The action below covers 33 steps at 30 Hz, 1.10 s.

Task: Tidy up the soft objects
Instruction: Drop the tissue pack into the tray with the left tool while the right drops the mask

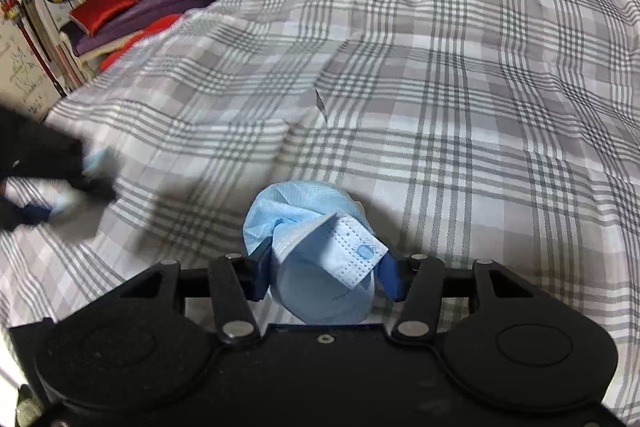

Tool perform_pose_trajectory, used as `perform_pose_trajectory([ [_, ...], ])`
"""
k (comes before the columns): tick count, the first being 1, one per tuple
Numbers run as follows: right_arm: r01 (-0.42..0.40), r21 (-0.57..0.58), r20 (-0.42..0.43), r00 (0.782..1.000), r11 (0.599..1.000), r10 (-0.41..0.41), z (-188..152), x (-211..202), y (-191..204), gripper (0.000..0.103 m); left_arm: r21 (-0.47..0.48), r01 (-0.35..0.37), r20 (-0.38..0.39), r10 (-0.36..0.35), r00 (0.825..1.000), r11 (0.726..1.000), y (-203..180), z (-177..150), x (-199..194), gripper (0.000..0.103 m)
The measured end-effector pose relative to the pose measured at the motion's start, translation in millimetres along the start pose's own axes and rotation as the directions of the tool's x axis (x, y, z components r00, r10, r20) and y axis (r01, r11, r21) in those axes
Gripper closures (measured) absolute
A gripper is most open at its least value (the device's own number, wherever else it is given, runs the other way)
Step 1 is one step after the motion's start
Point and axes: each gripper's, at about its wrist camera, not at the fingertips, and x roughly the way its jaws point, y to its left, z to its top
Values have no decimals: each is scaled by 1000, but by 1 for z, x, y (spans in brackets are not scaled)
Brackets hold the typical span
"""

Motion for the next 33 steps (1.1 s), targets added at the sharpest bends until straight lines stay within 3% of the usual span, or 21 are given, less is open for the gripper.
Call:
perform_pose_trajectory([
  [5, -64, -25, 53, 996, 998, 66, -1, -12, 7, 51, -46, -15, 6, 15, 1000, 999, 60, -46, -46, 50],
  [10, -111, -75, 90, 989, 991, 117, -4, -23, 19, 51, -119, -87, 6, 88, 996, 989, 125, -103, -82, 50],
  [14, -141, -94, 123, 981, 986, 152, -6, -33, 24, 51, -198, -166, -3, 169, 986, 966, 173, -150, -98, 50],
  [16, -159, -98, 126, 977, 982, 171, -7, -35, 27, 52, -232, -192, -17, 194, 981, 953, 192, -169, -99, 50],
  [21, -149, -152, 152, 973, 977, 172, -14, -45, 42, 52, -347, -183, -53, 176, 983, 920, 235, -201, -92, 50],
  [26, -202, -216, 129, 964, 955, 233, -27, -68, 63, 52, -407, -201, -71, 189, 979, 891, 261, -225, -86, 50],
  [33, -360, -345, 0, 923, 867, 384, -62, -114, 117, 52, -452, -186, -131, 141, 981, 872, 283, -255, -62, 50],
])
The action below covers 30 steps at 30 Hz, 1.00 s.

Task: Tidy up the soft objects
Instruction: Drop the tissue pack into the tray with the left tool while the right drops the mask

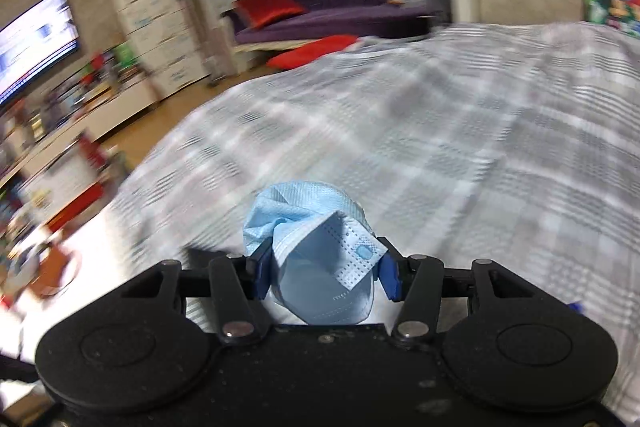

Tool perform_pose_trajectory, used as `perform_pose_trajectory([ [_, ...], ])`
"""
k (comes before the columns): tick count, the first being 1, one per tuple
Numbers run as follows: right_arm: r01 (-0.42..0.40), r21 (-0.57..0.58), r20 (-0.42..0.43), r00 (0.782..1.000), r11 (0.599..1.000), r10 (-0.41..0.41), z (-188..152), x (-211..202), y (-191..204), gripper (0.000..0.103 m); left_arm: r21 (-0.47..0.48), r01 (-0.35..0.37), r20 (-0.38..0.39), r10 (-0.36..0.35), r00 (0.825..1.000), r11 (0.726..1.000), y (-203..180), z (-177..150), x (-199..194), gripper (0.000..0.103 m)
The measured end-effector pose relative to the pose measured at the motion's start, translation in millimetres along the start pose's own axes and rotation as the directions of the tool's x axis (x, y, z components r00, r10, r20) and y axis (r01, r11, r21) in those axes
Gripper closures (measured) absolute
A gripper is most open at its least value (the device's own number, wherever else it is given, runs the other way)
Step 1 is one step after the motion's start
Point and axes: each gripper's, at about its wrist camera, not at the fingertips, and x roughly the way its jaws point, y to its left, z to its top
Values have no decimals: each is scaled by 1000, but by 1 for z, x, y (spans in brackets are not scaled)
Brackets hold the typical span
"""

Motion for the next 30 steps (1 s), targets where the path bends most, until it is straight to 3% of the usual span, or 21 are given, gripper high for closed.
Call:
perform_pose_trajectory([
  [7, -167, -101, -117, 981, 981, 155, -20, -13, 78, 52, 33, 9, 6, -9, 1000, 999, 1, -6, 9, 49],
  [11, -215, -128, -179, 965, 968, 190, -34, -12, 106, 52, 19, -1, 66, -1, 998, 1000, 3, -6, -1, 36],
  [15, -234, -171, -235, 953, 957, 191, -49, -10, 130, 52, -10, 15, 95, -14, 995, 1000, 5, -5, -7, 34],
  [24, -253, -274, -336, 929, 928, 154, -79, 13, 170, 52, -163, -37, 191, 68, 979, 986, 29, -4, -22, 34],
  [30, -257, -313, -361, 923, 914, 136, -82, 32, 192, 52, -175, -46, 197, 81, 977, 984, 31, -6, -23, 34],
])
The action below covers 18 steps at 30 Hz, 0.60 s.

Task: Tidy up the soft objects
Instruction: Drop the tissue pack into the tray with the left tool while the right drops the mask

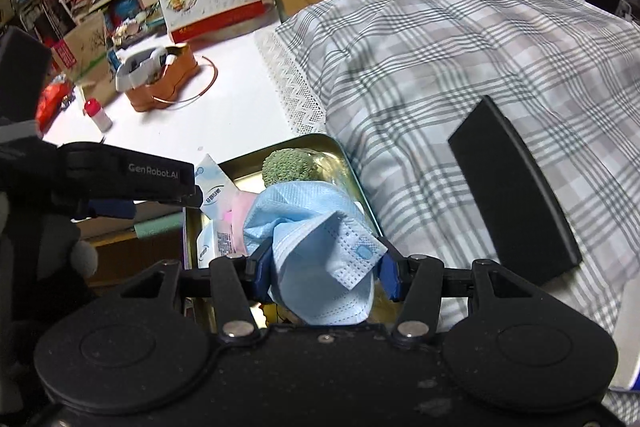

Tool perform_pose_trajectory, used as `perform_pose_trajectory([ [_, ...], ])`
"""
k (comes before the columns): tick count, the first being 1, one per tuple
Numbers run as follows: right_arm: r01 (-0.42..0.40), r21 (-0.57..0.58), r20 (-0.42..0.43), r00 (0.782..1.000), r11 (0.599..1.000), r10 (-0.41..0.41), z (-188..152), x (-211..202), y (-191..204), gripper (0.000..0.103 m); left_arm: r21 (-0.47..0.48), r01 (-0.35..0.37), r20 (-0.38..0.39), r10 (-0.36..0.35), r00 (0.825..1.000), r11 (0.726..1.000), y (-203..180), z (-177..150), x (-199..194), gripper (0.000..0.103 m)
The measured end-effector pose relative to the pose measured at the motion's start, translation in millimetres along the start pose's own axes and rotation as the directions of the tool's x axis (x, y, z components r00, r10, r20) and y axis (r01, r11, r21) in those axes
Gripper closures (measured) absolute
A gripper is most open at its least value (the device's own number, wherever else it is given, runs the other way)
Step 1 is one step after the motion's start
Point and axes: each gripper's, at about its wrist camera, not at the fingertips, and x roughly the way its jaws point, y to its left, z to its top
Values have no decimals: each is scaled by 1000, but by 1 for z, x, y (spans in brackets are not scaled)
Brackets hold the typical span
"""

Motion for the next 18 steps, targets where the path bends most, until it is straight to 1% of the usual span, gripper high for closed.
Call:
perform_pose_trajectory([
  [8, 10, -19, -5, 1000, 1000, -10, 21, 20, 10, 49, 20, -4, -5, 4, 1000, 1000, -5, -2, 1, 33],
  [10, 7, -23, -7, 1000, 1000, -7, 23, 25, 11, 46, 19, -7, -6, 7, 1000, 1000, -5, -2, 1, 33],
  [11, 7, -26, -9, 1000, 1000, -7, 24, 28, 12, 43, 19, -7, -7, 7, 1000, 1000, -5, -2, 2, 33],
  [12, 11, -28, -9, 1000, 1000, -12, 24, 31, 13, 37, 21, -9, -8, 9, 1000, 1000, -6, -2, 2, 33],
  [18, 22, -18, -31, 999, 1000, -23, 19, 32, 9, 36, 37, -16, -13, 17, 1000, 999, -9, -3, 4, 32],
])
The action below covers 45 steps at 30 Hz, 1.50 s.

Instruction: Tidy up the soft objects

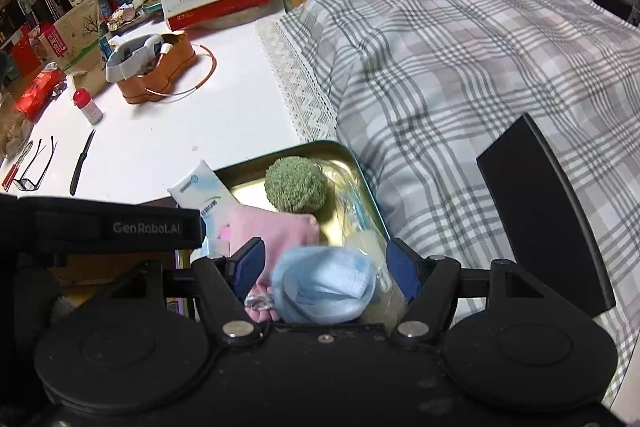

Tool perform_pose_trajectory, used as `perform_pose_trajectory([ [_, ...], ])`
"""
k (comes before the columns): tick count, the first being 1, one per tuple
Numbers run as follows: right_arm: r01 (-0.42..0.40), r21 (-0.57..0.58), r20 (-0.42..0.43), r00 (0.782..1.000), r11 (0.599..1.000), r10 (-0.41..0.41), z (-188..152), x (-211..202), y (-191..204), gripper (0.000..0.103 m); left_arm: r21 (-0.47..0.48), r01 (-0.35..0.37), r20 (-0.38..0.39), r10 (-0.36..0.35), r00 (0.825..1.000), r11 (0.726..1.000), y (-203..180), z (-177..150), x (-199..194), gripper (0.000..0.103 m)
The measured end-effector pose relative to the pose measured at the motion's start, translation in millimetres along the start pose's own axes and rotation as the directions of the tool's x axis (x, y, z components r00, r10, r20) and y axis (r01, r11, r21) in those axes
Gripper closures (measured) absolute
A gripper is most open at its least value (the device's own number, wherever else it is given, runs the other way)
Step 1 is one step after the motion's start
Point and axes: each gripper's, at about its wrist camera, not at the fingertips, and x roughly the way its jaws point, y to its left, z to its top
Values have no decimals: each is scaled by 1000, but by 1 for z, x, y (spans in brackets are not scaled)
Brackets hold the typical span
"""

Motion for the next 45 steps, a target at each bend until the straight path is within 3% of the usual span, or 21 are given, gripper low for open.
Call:
perform_pose_trajectory([
  [16, 79, 25, -14, 997, 997, -79, -30, -28, -22, 33, 56, -29, 19, 28, 999, 998, -14, -15, -6, 32],
  [21, 98, 22, -25, 995, 995, -97, -47, -40, -31, 33, 78, -32, 11, 31, 999, 996, -23, -37, -10, 32],
  [24, 111, 19, -26, 994, 994, -110, -59, -47, -37, 31, 93, -40, 6, 40, 999, 995, -29, -54, -13, 27],
  [29, 135, 22, -34, 990, 991, -134, -79, -57, -44, 29, 155, -30, -61, 39, 997, 988, -41, -81, -15, 26],
  [39, 178, 100, -48, 984, 979, -174, -118, -81, -63, 26, 185, -12, -12, 15, 1000, 983, -51, -126, -50, 26],
  [42, 206, 116, -34, 978, 972, -204, -126, -90, -68, 23, 199, -6, -10, 8, 1000, 980, -55, -137, -60, 26],
  [45, 242, 101, -11, 970, 965, -242, -132, -100, -69, 12, 209, -18, 3, 18, 1000, 978, -59, -148, -72, 25],
])
